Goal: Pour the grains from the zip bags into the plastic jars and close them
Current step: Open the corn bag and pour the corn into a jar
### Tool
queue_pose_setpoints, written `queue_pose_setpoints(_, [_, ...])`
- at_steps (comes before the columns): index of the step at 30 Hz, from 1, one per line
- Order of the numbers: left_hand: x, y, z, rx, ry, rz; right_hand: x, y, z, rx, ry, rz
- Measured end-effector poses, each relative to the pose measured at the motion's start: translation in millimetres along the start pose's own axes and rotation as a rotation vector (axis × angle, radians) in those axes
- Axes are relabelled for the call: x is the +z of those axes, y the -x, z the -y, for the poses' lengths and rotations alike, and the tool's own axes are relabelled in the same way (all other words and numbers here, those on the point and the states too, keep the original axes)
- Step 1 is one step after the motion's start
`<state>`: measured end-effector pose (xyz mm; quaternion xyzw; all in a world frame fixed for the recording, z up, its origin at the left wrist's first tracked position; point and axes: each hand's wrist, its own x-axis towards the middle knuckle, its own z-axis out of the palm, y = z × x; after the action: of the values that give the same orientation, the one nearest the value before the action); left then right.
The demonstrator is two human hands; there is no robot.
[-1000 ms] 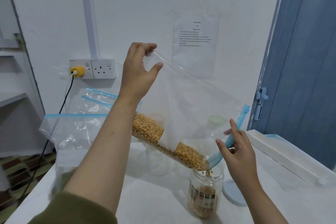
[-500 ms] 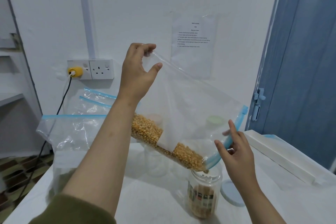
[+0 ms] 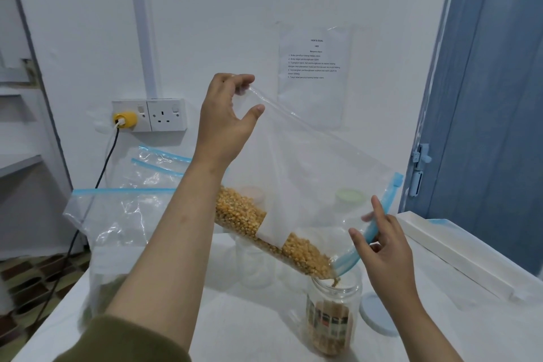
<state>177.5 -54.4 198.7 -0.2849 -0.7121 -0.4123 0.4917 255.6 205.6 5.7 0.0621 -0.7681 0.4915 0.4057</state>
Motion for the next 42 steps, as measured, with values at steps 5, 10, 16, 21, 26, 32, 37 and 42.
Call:
queue_pose_setpoints(5, [0.9,-1.3,-0.9,0.002,0.007,0.000,0.4,-0.6,-1.2,-0.001,0.006,-0.006])
queue_pose_setpoints(10, [1.4,-1.4,-2.5,0.004,0.013,0.002,0.9,0.2,-2.7,0.004,0.005,-0.010])
queue_pose_setpoints(16, [1.8,-1.6,-2.6,0.008,0.014,0.003,0.6,1.0,-2.5,-0.003,-0.009,-0.010])
queue_pose_setpoints(21, [1.8,-1.8,-2.8,0.010,0.015,0.002,1.0,1.2,-2.1,0.001,-0.006,-0.011])
queue_pose_setpoints(26, [2.3,-1.1,-3.8,0.016,0.007,0.006,0.9,1.6,-3.2,0.001,-0.005,-0.014])
queue_pose_setpoints(32, [1.7,-1.8,-4.3,0.013,-0.001,0.013,0.2,2.9,-3.2,0.005,-0.010,-0.007])
queue_pose_setpoints(37, [1.7,-2.1,-4.7,0.011,0.007,0.008,0.6,2.2,-2.9,0.007,-0.005,-0.006])
queue_pose_setpoints(42, [1.4,-1.9,-4.9,0.013,0.014,0.005,0.6,2.8,-3.4,0.004,-0.006,-0.011])
